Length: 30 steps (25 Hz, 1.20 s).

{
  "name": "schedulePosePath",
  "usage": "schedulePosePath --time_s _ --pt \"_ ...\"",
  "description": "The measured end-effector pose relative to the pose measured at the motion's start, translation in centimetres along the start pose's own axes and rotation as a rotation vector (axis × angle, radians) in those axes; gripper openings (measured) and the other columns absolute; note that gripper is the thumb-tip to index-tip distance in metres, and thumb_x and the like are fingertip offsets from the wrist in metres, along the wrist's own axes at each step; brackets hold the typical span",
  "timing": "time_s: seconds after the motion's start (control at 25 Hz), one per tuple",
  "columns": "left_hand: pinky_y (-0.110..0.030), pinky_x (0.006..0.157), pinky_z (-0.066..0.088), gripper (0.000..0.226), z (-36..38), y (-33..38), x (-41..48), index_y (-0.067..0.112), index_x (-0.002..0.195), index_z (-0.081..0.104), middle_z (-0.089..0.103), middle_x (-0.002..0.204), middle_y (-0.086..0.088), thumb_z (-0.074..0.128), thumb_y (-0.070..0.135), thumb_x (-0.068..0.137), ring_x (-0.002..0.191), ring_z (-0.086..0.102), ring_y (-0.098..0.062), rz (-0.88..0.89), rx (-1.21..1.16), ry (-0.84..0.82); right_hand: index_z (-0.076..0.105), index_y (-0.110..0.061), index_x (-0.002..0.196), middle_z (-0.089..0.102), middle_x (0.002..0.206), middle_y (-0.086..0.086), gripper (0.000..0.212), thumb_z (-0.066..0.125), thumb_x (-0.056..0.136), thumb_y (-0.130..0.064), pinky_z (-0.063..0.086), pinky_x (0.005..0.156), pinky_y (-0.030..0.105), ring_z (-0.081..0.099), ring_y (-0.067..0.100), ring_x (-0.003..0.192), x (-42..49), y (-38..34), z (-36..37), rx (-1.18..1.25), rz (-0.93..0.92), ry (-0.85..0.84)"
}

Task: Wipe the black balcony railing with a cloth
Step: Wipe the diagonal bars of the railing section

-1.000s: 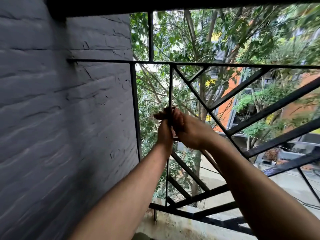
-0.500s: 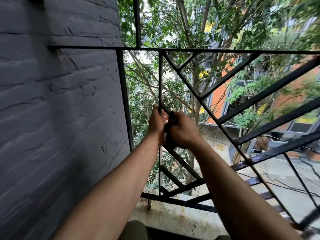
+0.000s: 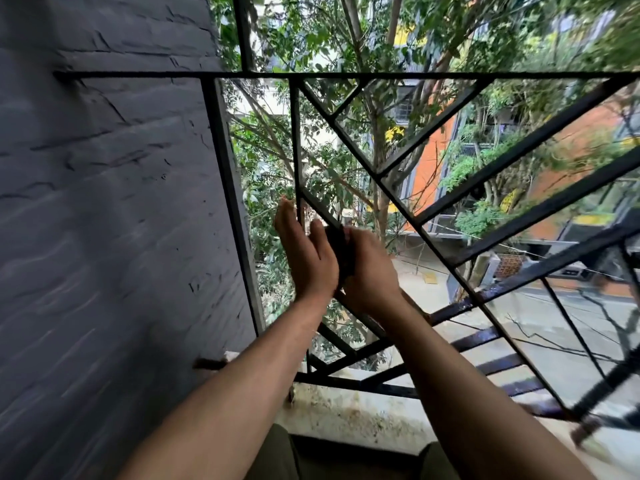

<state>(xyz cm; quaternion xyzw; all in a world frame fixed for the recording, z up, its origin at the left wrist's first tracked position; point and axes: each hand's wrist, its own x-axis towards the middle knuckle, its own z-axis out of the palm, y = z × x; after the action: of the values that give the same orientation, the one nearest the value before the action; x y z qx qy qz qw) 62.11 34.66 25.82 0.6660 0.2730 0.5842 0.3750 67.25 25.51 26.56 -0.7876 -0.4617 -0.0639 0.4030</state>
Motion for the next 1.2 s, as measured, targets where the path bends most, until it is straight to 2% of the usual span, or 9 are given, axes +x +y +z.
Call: schedulePosePath --time_s 0.16,0.28,0.44,0.56,0.68,0.8,1.0,1.12,1.2 --pt "-0.03 0.122 0.025 0.058 -0.8 -2.8 -4.2 -0.007 0.151 0.03 0.014 0.164 -0.024 0.051 -0.003 0.098 0.155 0.013 -0.033 0.353 0.126 -0.071 0.065 -0.028 0.102 0.062 0.089 -0.013 0.022 0.069 0.082 -0.019 0.048 0.071 0.026 0.067 0.013 0.091 -5.5 6.9 -1.1 -0.052 0.184 -0.034" --pt "-0.041 0.114 0.041 0.061 -0.9 -4.6 -6.9 0.0 0.153 0.032 0.02 0.165 -0.017 0.051 -0.001 0.095 0.151 0.025 -0.031 0.431 0.274 -0.272 0.063 -0.017 0.103 0.06 0.091 -0.002 0.025 0.061 0.085 0.0 0.04 0.073 0.029 0.06 0.022 0.09 -2.4 4.6 -0.2 -0.024 0.326 -0.001" --pt "-0.04 0.105 0.047 0.057 0.6 -5.2 -8.8 0.011 0.152 0.037 0.035 0.159 -0.005 0.046 0.014 0.096 0.139 0.043 -0.023 0.283 0.288 -0.474 0.063 -0.022 0.107 0.066 0.097 0.002 0.021 0.062 0.086 -0.02 0.049 0.072 0.033 0.061 0.022 0.089 -3.4 6.1 0.2 0.021 0.043 0.014" --pt "-0.031 0.112 0.04 0.048 1.9 -4.6 -7.7 0.005 0.146 0.043 0.04 0.153 -0.011 0.045 0.007 0.098 0.141 0.04 -0.024 0.217 0.326 -0.5 0.061 -0.025 0.103 0.064 0.098 0.0 0.02 0.067 0.084 -0.021 0.052 0.075 0.037 0.064 0.026 0.093 -6.7 10.8 -0.2 -0.191 0.151 -0.087" --pt "-0.036 0.108 0.045 0.043 3.3 -4.4 -6.5 0.005 0.138 0.049 0.054 0.138 -0.014 0.046 0.002 0.096 0.127 0.053 -0.027 0.006 0.23 -0.467 0.056 -0.021 0.101 0.062 0.099 0.002 0.026 0.065 0.082 -0.005 0.045 0.073 0.034 0.061 0.029 0.094 -4.1 8.7 0.1 -0.026 0.309 -0.04" --pt "-0.04 0.094 0.054 0.033 4.1 -3.1 -6.6 0.011 0.119 0.06 0.068 0.113 -0.007 0.047 0.012 0.088 0.105 0.064 -0.02 -0.221 -0.074 -0.346 0.056 -0.023 0.115 0.062 0.107 -0.001 0.042 0.077 0.078 -0.022 0.047 0.074 0.032 0.059 0.019 0.093 -4.8 8.7 -0.1 0.045 0.119 -0.013" --pt "-0.027 0.071 0.046 0.025 5.3 -1.9 -7.6 0.017 0.105 0.064 0.065 0.086 0.009 0.051 0.037 0.096 0.079 0.06 -0.008 -0.173 -0.227 -0.332 0.04 0.0 0.148 0.06 0.128 0.018 0.059 0.051 0.09 -0.001 0.053 0.091 0.045 0.06 0.036 0.11 -9.2 13.6 -3.0 -0.692 -0.205 -0.111" --pt "-0.028 0.065 0.045 0.03 6.3 -2.5 -7.9 0.021 0.101 0.066 0.067 0.083 0.008 0.048 0.045 0.095 0.073 0.061 -0.01 -0.235 -0.122 -0.361 0.066 0.009 0.125 0.071 0.115 0.024 0.05 0.035 0.089 -0.005 0.057 0.082 0.045 0.069 0.039 0.104 -8.9 16.0 -8.0 -1.213 -0.587 -0.258" --pt "-0.024 0.06 0.045 0.033 7.0 -1.8 -8.5 0.021 0.093 0.068 0.073 0.083 0.006 0.042 0.041 0.094 0.069 0.063 -0.007 -0.265 -0.143 -0.343 0.071 0.008 0.118 0.071 0.115 0.027 0.052 0.031 0.088 -0.009 0.055 0.093 0.047 0.068 0.041 0.111 -8.4 16.0 -8.3 -1.364 -0.438 -0.338"
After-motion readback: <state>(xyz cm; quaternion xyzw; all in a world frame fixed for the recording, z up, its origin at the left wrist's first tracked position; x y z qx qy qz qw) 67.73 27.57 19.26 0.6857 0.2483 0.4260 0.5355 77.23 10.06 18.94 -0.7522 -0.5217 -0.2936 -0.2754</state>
